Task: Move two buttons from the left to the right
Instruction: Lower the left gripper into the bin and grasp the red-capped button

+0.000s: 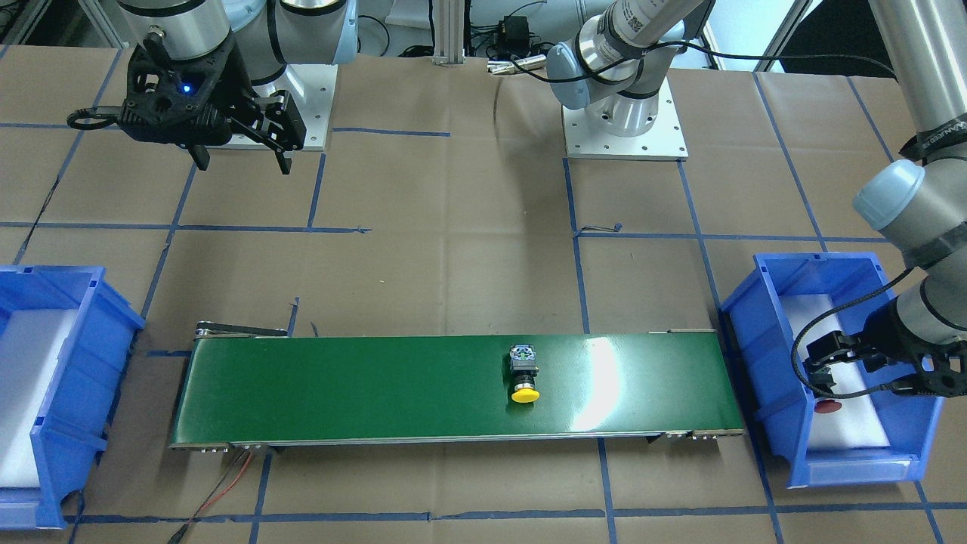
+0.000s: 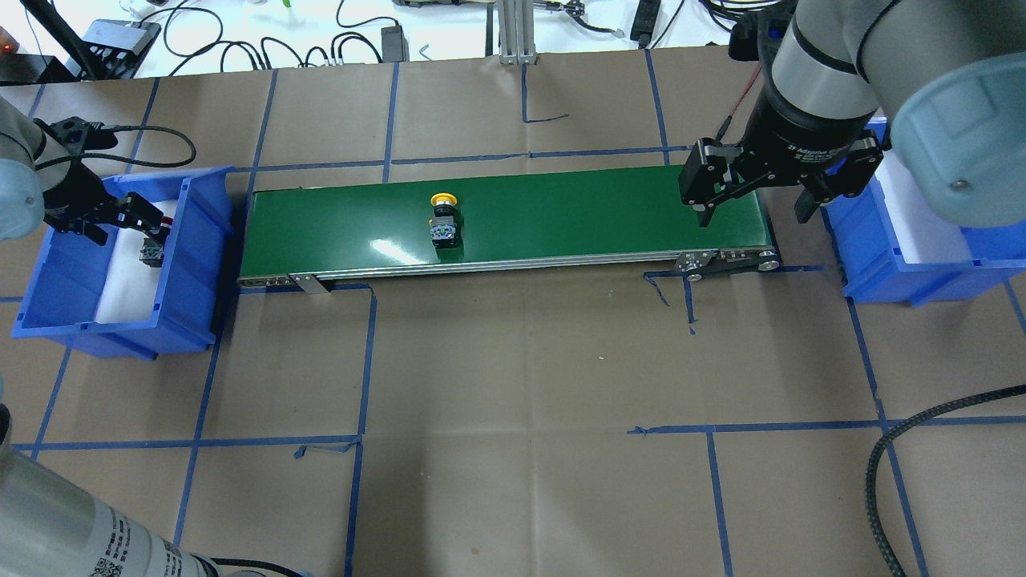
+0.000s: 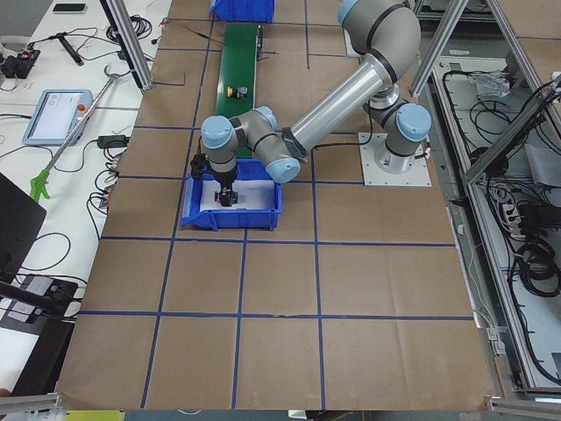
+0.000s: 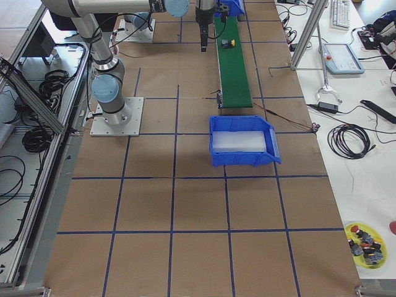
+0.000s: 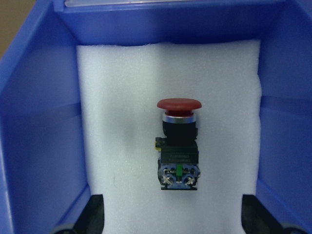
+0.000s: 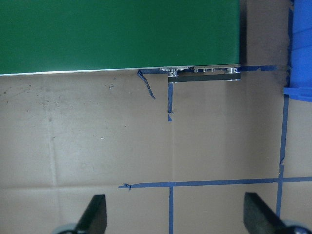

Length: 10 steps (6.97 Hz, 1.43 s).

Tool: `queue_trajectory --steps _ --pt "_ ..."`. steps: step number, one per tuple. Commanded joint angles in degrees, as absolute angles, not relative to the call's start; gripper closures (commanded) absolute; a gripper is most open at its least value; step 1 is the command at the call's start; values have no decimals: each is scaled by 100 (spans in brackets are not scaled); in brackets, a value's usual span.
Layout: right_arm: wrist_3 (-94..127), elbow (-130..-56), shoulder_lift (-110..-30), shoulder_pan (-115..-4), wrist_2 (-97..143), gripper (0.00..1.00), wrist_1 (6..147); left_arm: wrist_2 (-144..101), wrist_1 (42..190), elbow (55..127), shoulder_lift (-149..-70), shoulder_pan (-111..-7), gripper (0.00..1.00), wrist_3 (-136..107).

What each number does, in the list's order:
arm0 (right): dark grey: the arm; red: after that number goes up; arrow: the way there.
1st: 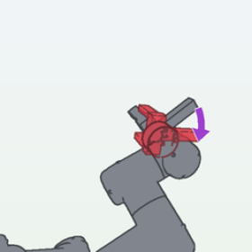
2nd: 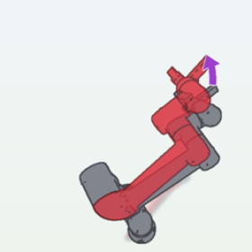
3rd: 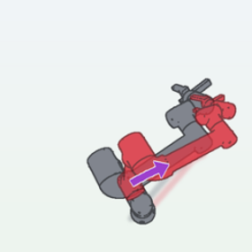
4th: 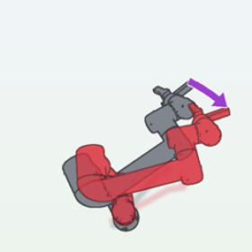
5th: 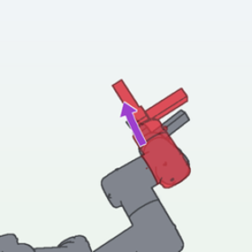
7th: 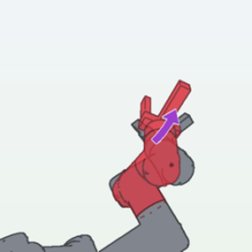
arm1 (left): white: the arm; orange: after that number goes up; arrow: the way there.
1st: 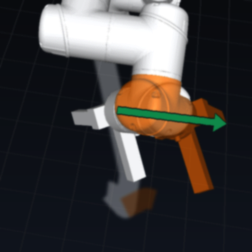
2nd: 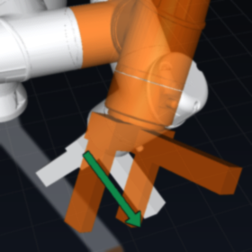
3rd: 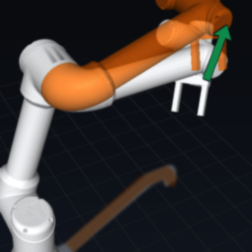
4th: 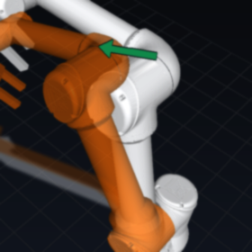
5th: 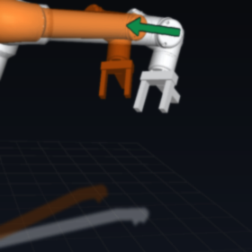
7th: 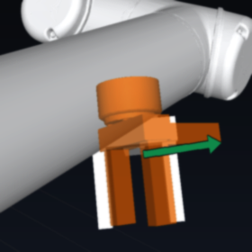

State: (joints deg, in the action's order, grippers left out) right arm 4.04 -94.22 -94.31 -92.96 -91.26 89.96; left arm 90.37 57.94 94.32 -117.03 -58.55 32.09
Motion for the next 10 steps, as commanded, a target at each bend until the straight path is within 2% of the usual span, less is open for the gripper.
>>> queue_trajectory --steps 1,3,4,7,8,9,10 --pt "404 -9422 -9431 -9299 -9123 0 9000 9053 5556 9536 -11847 -5871 0 3182" --pt "404 -9422 -9431 -9299 -9123 0 9000 9035 5458 9519 -11953 -5889 1 3199" --pt "404 -9422 -9431 -9299 -9123 0 9000 9018 5458 9519 -11962 -5897 8 3191" --pt "404 -9422 -9431 -9299 -9123 0 8991 8991 5449 9466 -11971 -5897 42 3190" --pt "404 -9422 -9431 -9299 -9123 0 9000 8983 5458 9422 -11971 -5915 60 3190" --pt "404 -9422 -9431 -9299 -9123 0 8991 8974 5458 9404 -11962 -5915 83 3173" --pt "404 -9422 -9431 -9299 -9123 0 8991 8974 5484 9369 -11936 -5924 99 3173"
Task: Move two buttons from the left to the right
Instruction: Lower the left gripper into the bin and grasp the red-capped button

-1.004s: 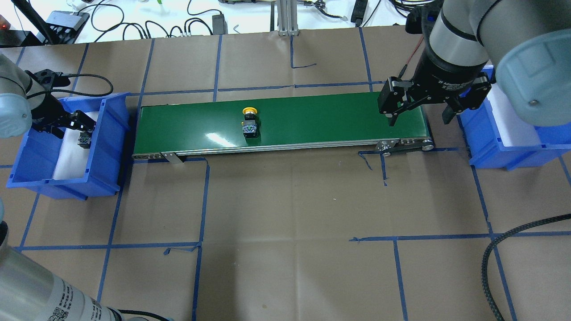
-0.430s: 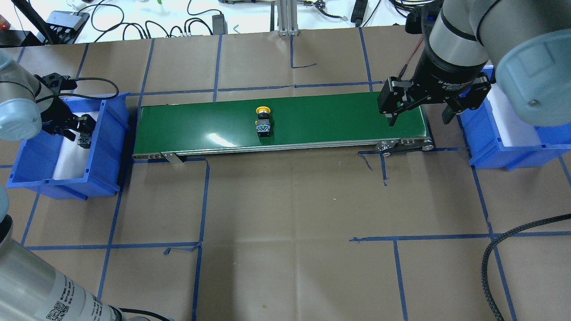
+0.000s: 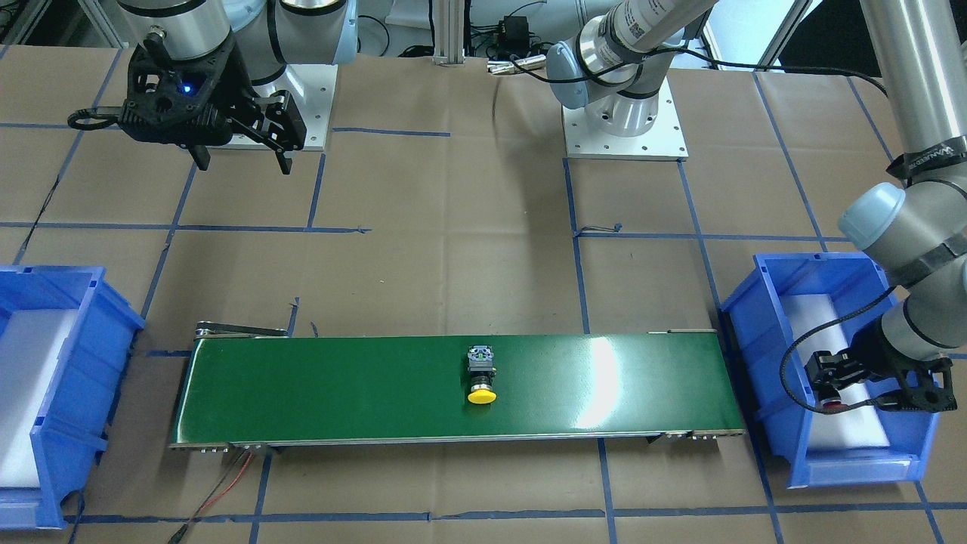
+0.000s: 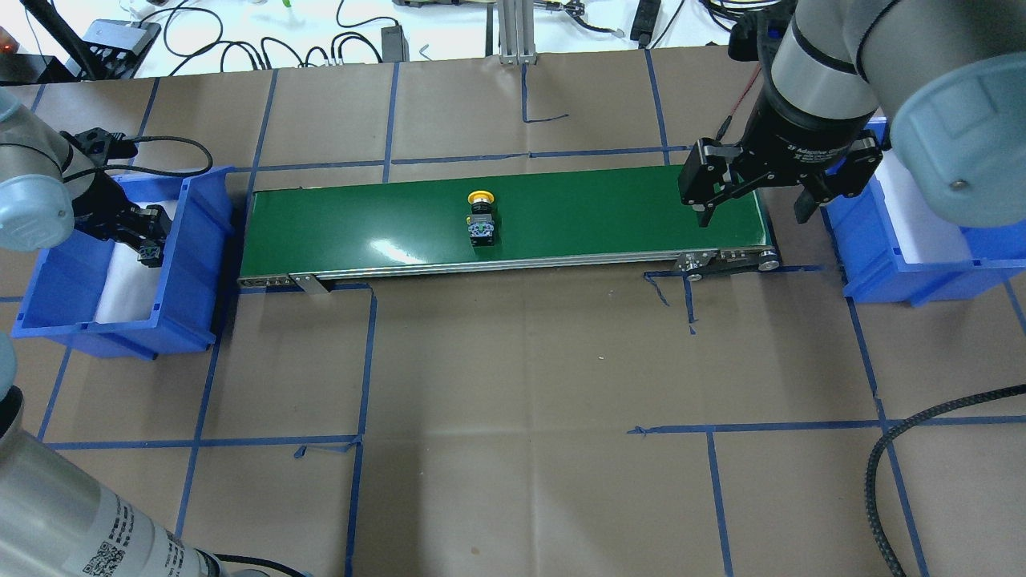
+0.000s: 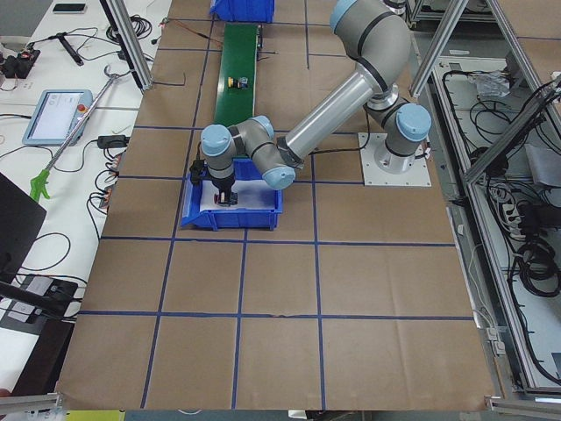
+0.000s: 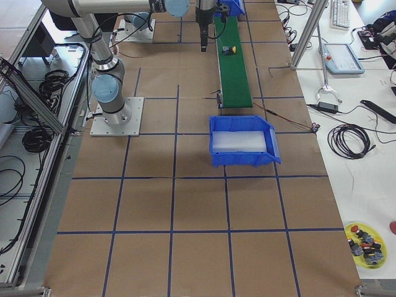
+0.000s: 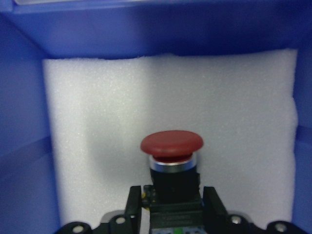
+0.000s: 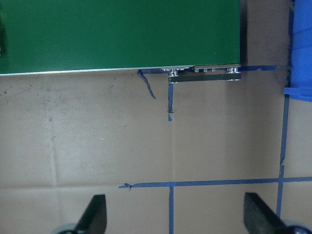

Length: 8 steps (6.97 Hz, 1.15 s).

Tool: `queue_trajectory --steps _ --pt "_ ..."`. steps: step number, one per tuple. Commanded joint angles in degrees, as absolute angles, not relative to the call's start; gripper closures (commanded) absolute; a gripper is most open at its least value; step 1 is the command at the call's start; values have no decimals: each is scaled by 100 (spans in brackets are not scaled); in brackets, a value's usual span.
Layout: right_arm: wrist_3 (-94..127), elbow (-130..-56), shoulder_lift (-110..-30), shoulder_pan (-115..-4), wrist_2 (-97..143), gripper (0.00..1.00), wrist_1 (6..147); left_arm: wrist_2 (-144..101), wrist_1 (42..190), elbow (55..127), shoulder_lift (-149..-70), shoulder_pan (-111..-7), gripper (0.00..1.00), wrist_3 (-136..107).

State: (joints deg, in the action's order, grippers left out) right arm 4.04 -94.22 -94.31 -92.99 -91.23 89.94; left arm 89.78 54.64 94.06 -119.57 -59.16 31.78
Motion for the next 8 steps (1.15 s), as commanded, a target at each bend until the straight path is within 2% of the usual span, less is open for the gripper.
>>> queue_trajectory --steps 1,3,7,8 --pt "404 -9422 -9431 -9299 -9123 0 8991 8974 5528 9334 -11814 -5933 100 3182" --pt "404 -9422 -9431 -9299 -9123 0 9000 9026 6034 9159 -11349 -6117 100 3190" --pt "404 -9422 -9431 -9299 -9123 0 8991 9088 7985 8711 -10207 -6135 100 3138" --pt "404 -9422 -9431 -9299 -9123 0 8991 9105 8024 8710 -10161 -6265 100 3033"
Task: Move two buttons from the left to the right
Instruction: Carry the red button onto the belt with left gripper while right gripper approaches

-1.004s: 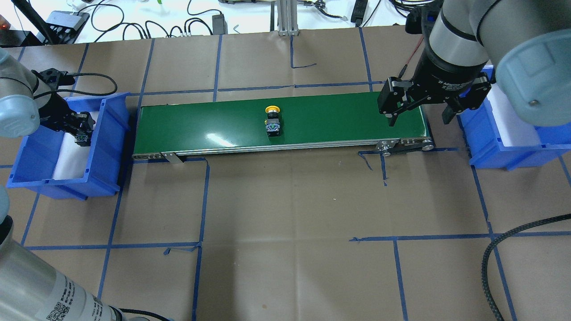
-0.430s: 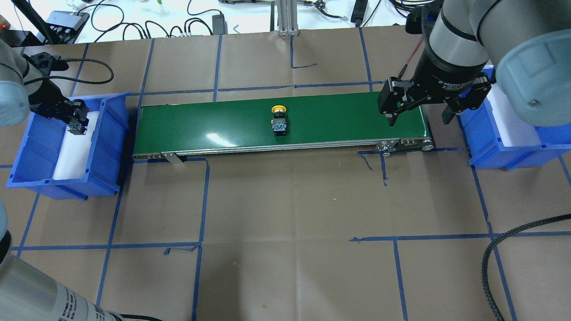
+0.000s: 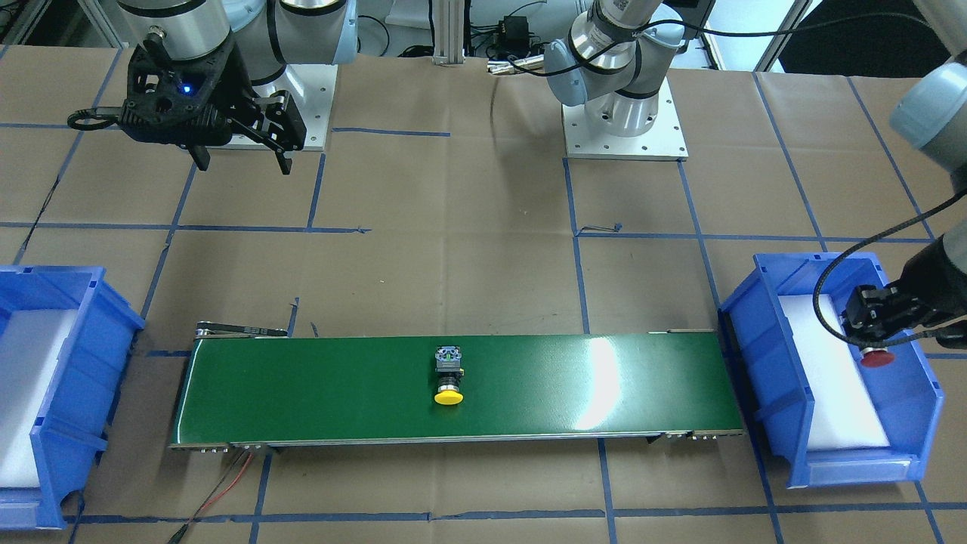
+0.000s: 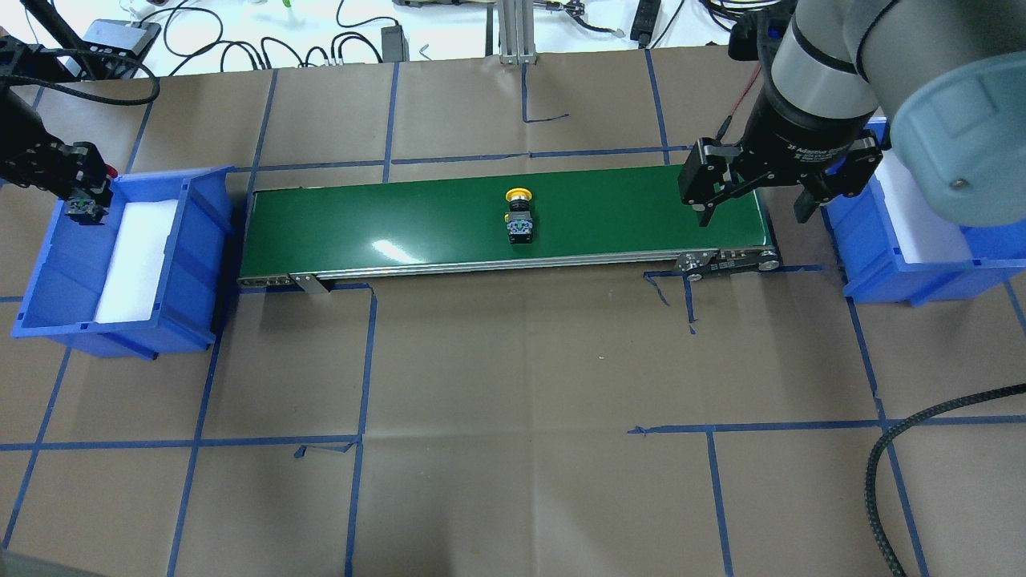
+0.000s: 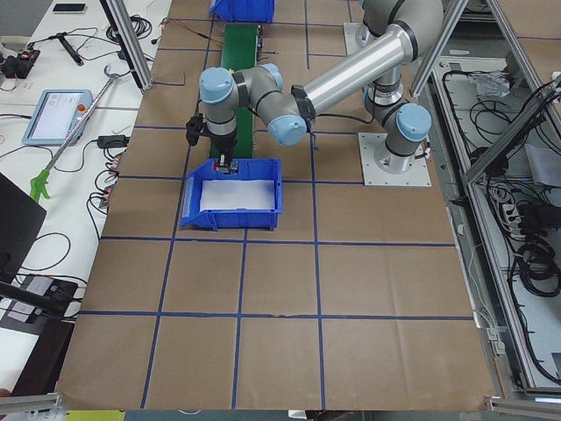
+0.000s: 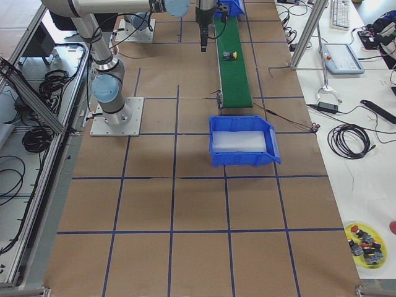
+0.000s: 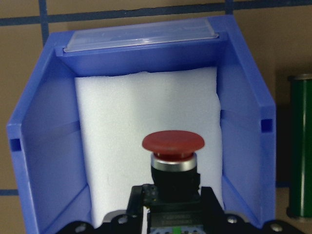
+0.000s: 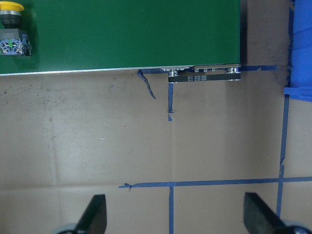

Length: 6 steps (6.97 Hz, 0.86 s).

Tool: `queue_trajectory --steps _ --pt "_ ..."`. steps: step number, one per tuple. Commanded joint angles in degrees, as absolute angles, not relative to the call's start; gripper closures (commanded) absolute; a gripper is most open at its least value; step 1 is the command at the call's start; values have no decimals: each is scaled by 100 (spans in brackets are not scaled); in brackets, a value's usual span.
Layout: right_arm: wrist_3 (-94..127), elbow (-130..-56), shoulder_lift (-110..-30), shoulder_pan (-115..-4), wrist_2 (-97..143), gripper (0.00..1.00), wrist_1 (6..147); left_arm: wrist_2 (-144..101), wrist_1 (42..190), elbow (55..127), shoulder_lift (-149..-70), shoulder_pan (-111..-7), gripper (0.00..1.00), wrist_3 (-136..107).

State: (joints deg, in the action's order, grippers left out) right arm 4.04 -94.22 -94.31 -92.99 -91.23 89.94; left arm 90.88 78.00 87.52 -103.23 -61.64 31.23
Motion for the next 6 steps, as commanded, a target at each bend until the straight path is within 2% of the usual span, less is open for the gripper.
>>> queue_trajectory --steps 1,6 --pt "404 -9431 -9431 -9299 -9123 0 8991 9105 7998 8710 -10186 -6484 100 2754" --pt "404 -9439 -9431 -9299 -9123 0 8991 9070 7902 8841 -10353 -8338 100 311"
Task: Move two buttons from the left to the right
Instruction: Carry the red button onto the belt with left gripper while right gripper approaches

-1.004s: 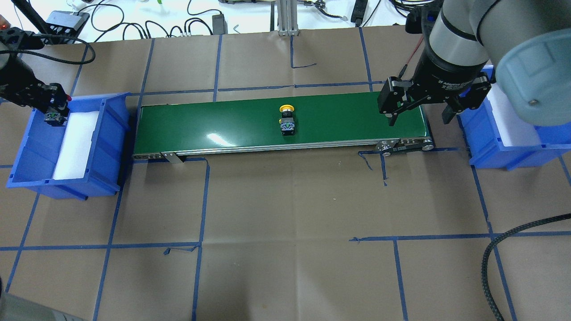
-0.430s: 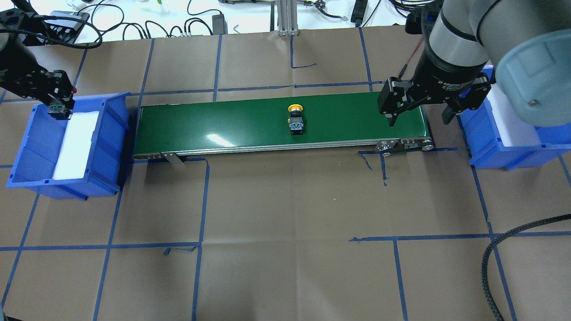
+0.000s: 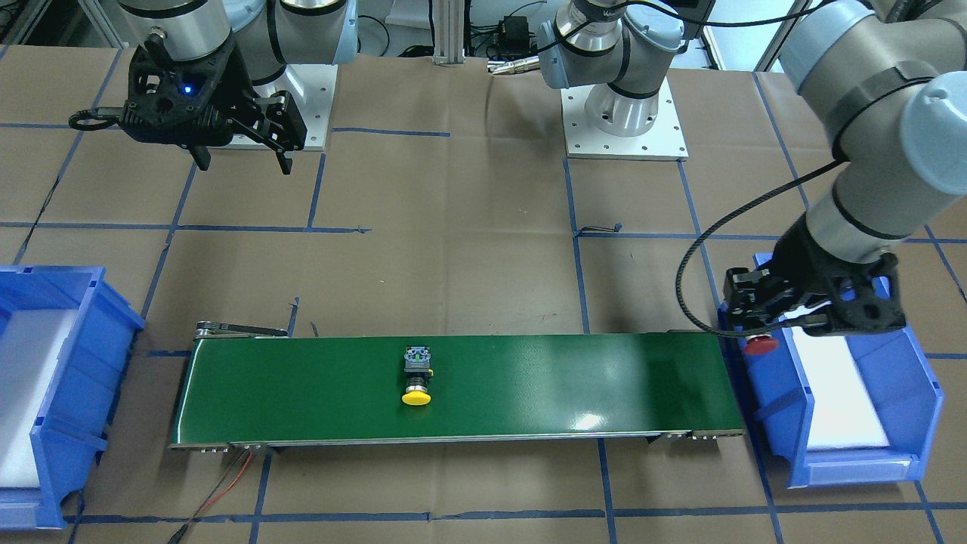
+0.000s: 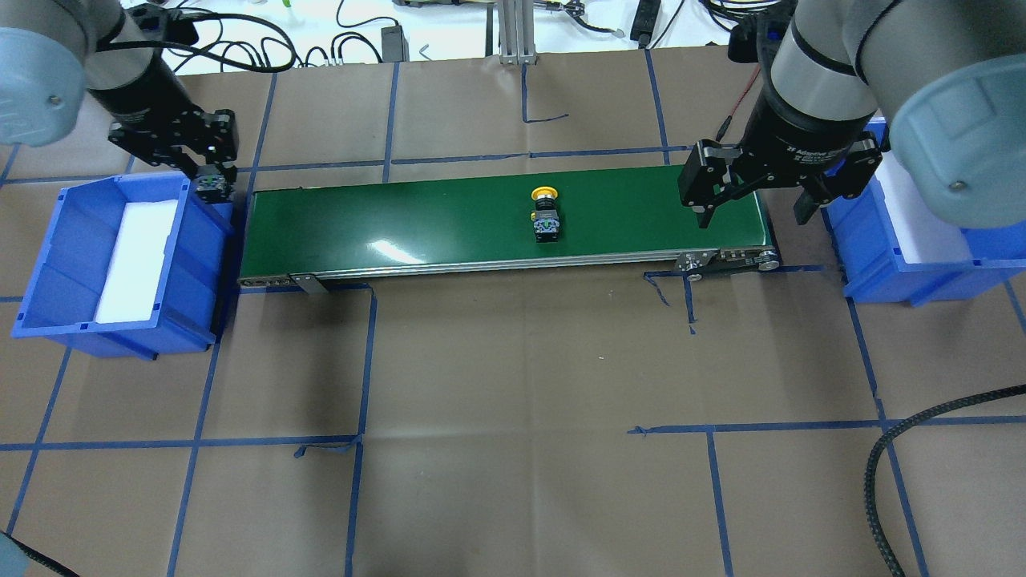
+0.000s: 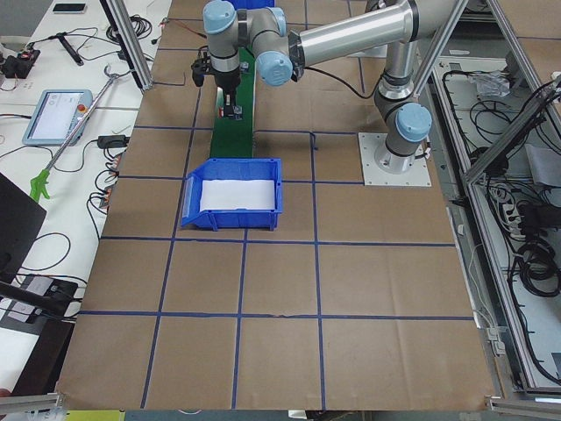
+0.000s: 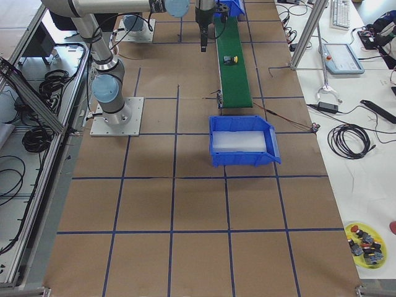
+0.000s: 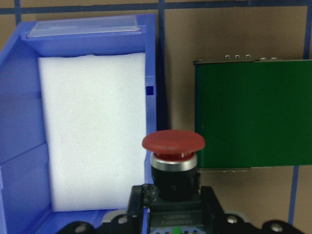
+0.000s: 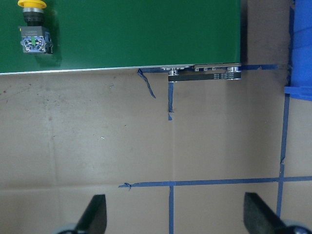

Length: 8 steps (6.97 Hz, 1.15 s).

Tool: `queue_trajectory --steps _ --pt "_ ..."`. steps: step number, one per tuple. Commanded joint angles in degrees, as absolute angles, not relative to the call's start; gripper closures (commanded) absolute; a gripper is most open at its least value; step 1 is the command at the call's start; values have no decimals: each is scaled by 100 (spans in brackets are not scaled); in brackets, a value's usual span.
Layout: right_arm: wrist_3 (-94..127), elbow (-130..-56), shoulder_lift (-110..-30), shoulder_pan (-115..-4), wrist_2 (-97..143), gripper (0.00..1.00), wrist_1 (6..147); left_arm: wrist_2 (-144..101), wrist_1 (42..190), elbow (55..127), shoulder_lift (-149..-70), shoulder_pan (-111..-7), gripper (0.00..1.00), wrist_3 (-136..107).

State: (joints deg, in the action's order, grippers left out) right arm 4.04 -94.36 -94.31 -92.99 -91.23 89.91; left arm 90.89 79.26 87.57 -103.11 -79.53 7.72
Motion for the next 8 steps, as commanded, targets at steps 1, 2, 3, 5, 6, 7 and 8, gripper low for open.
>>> queue_trajectory --steps 1,2,3,5,6,7,8 --pt "404 -9448 -9431 -9299 -9123 0 8991 9062 7745 8955 -10493 -8376 100 299" --pt "404 -9483 -9431 -9299 -9132 0 8991 9062 7517 9060 -10668 -8411 100 342" --pt "404 -9518 -9439 -9290 -9123 0 9000 9062 7332 9166 -10740 -8402 100 412" --pt "404 -9510 -9439 -9290 -9123 0 9000 9070 6753 9429 -10924 -8385 100 720" --pt "404 -9510 -9439 -9290 -9123 0 9000 9079 6454 9526 -11055 -8367 100 773" --pt "404 -9501 -9439 -9290 -9132 0 9000 9079 6312 9545 -11161 -8367 100 782" --pt "404 -9501 -9439 -9290 -9132 0 9000 9070 6267 9536 -11223 -8367 100 774"
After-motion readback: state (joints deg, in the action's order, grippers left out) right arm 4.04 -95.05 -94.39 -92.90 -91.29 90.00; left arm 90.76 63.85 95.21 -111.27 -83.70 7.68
